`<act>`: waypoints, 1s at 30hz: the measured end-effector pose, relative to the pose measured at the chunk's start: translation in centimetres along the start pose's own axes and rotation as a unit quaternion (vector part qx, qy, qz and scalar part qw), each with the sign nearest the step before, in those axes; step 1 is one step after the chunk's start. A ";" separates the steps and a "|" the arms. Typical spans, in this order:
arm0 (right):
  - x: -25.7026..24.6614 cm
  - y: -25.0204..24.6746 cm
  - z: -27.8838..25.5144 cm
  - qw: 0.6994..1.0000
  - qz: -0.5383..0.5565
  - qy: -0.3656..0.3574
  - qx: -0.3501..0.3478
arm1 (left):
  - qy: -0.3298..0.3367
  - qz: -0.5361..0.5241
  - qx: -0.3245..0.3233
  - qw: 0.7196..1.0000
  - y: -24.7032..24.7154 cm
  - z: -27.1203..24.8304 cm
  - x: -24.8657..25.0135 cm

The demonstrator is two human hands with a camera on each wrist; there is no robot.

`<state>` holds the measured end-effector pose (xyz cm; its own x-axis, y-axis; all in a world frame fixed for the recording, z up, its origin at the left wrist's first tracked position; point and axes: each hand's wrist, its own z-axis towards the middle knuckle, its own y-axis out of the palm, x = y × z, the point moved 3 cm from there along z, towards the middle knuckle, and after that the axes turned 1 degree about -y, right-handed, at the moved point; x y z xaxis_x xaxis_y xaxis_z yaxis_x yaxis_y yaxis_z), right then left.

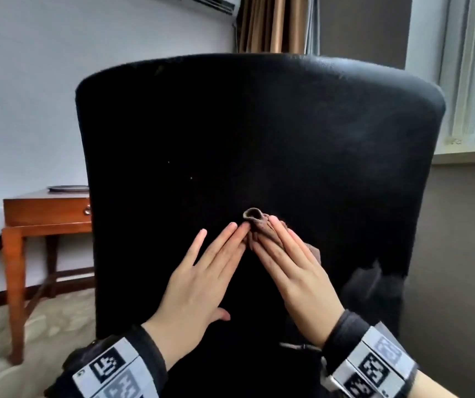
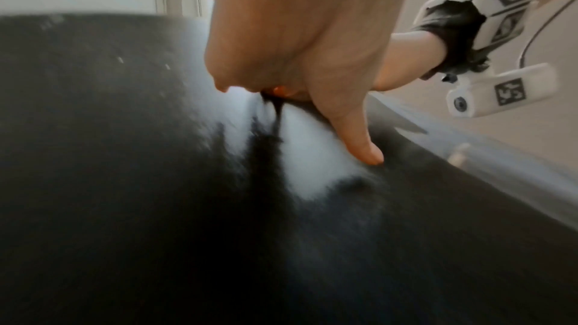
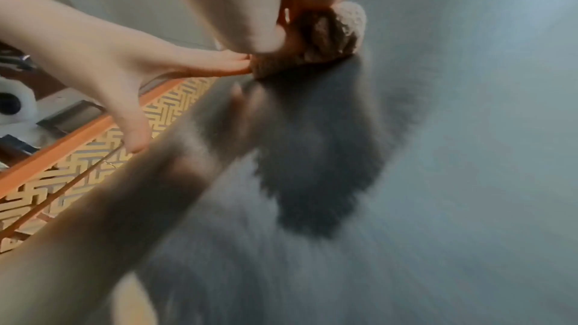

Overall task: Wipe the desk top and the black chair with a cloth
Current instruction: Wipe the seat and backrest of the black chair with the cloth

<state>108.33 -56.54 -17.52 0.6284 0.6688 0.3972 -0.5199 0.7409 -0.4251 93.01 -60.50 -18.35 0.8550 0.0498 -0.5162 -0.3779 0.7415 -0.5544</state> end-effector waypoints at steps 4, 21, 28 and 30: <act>3.7 -2.0 -2.6 0.999 -0.007 0.018 0.029 | -0.009 0.037 -0.058 0.998 1.5 -0.8 1.4; 2.9 2.0 -12.8 0.986 0.125 0.110 -0.004 | 0.024 0.045 -0.063 0.997 1.2 0.5 5.6; -2.6 6.4 -20.0 0.953 0.237 0.090 -0.167 | 0.107 0.038 -0.077 0.991 2.2 -1.0 8.2; -2.4 5.6 -19.4 0.946 0.270 0.077 -0.160 | 0.116 0.034 -0.080 0.989 2.8 -1.3 8.3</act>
<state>115.17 -55.17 -36.62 0.4099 0.9101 -0.0613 -0.6025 0.2197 -0.7673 98.59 -58.85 -25.04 0.7282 -0.0730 -0.6814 -0.4990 0.6250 -0.6003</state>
